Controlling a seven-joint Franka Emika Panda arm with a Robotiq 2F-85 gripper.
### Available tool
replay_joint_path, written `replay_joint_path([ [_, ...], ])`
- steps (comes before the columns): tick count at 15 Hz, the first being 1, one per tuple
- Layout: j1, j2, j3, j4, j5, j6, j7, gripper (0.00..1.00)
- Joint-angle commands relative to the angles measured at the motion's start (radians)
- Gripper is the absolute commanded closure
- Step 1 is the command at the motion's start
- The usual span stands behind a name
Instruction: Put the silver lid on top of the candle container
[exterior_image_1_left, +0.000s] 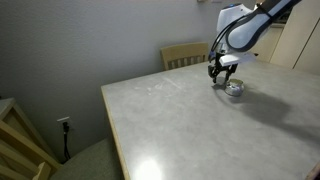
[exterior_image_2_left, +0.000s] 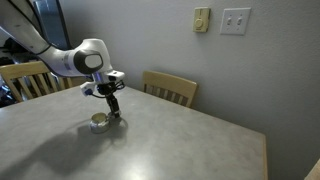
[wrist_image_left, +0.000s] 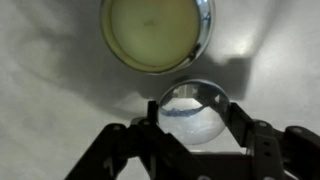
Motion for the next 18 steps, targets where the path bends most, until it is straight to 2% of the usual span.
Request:
replay_joint_path([
  [1, -0.006, -0.041, -0.004, 0.01, -0.035, -0.07, -0.003, 0.56],
  [5, 0.019, -0.077, -0.009, 0.003, -0.085, -0.102, 0.031, 0.56],
  [7, 0.047, -0.097, -0.023, -0.01, -0.127, -0.124, 0.083, 0.56],
  [11, 0.071, -0.15, -0.009, -0.056, -0.194, -0.174, 0.207, 0.56],
  [15, 0.056, -0.21, 0.013, -0.115, -0.226, -0.196, 0.281, 0.56],
  [18, 0.03, -0.254, 0.03, -0.163, -0.223, -0.184, 0.274, 0.56],
])
